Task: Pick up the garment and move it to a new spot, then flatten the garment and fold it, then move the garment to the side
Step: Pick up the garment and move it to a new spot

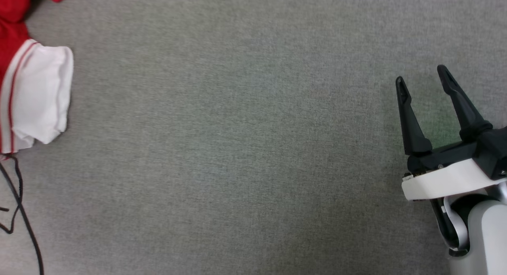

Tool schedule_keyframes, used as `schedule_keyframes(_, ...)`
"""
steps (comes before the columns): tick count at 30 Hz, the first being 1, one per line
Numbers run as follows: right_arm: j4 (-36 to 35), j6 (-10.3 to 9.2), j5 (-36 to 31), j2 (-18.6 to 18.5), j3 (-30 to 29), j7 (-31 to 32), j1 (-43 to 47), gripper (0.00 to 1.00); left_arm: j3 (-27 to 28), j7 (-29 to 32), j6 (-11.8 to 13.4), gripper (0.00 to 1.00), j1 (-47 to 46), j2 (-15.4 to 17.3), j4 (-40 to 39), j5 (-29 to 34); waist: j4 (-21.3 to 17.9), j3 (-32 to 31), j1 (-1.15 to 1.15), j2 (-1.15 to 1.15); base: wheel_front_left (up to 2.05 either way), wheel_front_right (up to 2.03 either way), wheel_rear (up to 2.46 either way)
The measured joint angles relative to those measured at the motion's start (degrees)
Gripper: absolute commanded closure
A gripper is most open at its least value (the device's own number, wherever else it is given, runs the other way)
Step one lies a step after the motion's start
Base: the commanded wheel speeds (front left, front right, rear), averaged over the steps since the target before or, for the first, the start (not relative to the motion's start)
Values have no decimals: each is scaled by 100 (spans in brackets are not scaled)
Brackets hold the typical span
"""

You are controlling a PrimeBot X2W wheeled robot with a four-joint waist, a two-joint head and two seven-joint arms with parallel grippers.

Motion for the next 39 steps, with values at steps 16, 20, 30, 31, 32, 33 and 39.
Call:
schedule_keyframes(16, -115, 0, 1, -105, 2, 21, -167, 0, 257, 1194, 525, 100, 235, 99, -167, -452, -163, 530, -1, 0, 0, 0, 0)
schedule_keyframes(20, -62, 0, 2, -104, 14, 27, -166, 0, 209, 1017, 638, 100, 417, 70, -359, -343, -131, 350, -1, 0, 0, 0, 0)
schedule_keyframes(30, 144, 0, 68, 49, -35, -81, 33, 0, 198, -283, 803, 100, 511, 42, -940, -18, -36, -421, -2, 0, 0, 0, 0)
schedule_keyframes(31, 164, 0, 73, 74, -44, -94, 73, 0, 180, -442, 815, 100, 510, 26, -972, 36, -27, -513, -1, 0, 0, 0, 0)
schedule_keyframes(32, 183, 0, 78, 98, -57, -102, 118, 0, 165, -621, 828, 100, 508, -1, -1004, 79, -19, -609, -2, 0, 0, 0, 0)
schedule_keyframes(33, 205, 0, 84, 115, -75, -112, 145, 0, 142, -773, 832, 100, 508, -33, -1024, 124, -11, -701, -2, 0, 0, 0, 0)
schedule_keyframes(39, 344, 0, 132, 214, -171, -141, 360, 0, -33, -1597, 880, 100, 598, -269, -1115, 348, 9, -1256, -2, 0, 0, 0, 0)
